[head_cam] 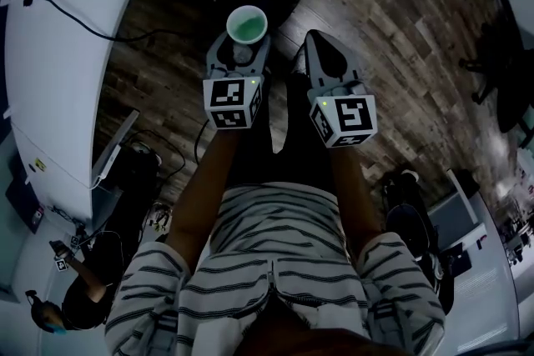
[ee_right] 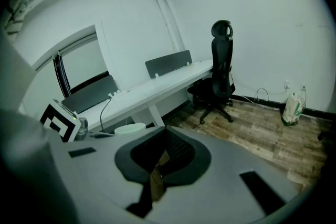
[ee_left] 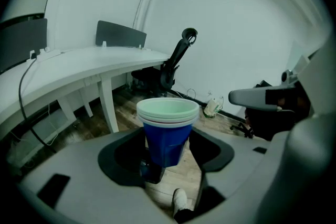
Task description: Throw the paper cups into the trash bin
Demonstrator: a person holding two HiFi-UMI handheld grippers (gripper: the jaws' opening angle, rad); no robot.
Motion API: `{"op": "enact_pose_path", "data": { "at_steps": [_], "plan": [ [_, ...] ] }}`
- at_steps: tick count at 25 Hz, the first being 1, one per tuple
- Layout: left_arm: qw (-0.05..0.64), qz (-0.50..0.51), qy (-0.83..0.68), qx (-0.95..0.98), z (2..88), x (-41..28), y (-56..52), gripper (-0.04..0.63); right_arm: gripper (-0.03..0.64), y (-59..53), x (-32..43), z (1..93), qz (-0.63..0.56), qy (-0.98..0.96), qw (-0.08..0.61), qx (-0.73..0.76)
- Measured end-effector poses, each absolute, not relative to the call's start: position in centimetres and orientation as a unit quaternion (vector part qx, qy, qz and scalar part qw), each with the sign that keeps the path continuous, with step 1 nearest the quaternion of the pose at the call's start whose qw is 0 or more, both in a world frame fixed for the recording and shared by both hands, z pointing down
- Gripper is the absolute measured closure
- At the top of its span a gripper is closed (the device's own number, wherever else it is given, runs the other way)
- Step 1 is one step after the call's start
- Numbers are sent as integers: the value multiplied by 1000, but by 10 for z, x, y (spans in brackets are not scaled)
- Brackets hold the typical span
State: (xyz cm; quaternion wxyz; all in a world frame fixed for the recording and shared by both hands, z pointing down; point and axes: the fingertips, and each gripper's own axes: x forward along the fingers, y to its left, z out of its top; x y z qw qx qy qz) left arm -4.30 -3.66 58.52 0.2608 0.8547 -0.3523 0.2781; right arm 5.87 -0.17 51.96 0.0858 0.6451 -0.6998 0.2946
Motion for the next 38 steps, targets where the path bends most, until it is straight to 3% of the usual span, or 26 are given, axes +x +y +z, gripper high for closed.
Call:
{"op": "enact_pose_path", "data": {
  "at_steps": [38],
  "plan": [
    [271, 414, -300, 815, 831, -20, -34, 314, 601, 17, 67, 633, 344, -679, 87, 643]
  ]
}}
